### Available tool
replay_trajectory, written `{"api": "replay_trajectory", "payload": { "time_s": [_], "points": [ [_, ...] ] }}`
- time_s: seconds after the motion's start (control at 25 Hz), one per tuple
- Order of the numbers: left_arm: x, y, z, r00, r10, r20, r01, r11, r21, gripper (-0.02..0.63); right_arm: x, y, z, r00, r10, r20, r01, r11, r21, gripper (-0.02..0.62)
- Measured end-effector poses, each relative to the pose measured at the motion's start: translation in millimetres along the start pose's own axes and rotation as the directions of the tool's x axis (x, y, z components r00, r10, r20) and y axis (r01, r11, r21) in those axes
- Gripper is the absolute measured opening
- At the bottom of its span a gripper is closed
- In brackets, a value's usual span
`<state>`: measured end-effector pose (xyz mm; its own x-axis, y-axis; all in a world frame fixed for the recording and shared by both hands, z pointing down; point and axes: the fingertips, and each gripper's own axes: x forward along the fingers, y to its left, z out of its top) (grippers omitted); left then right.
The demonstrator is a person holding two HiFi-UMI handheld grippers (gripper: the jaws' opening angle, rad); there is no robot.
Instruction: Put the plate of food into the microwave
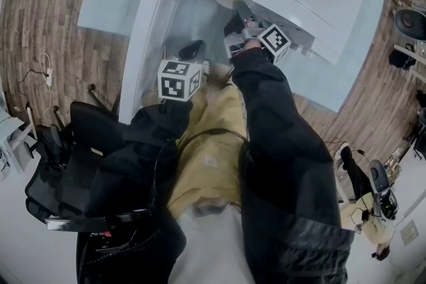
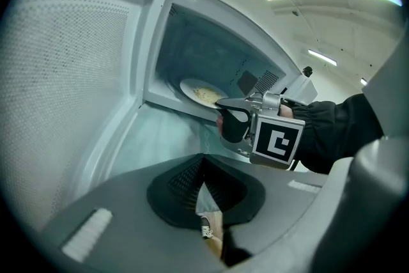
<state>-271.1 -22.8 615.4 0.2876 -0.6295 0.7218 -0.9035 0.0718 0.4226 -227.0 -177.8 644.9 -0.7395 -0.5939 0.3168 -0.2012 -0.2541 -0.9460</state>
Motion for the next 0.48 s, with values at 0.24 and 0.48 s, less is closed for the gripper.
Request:
{"api": "replay_trajectory", "payload": {
  "time_s": [0.24,0.48],
  "points": [
    [-3.9,3.4,-4.5,1.000,0.005,0.001,-0.005,1.000,-0.002,-0.003,-2.4,-4.2,-0.8,1.000,-0.014,0.015,0.014,1.000,0.021,0.011],
    [-6.5,3.6,-6.4,1.000,0.003,0.005,-0.003,1.000,-0.004,-0.003,-5.2,-8.7,-1.7,0.999,-0.043,0.017,0.043,0.999,0.019,0.015]
  ]
}}
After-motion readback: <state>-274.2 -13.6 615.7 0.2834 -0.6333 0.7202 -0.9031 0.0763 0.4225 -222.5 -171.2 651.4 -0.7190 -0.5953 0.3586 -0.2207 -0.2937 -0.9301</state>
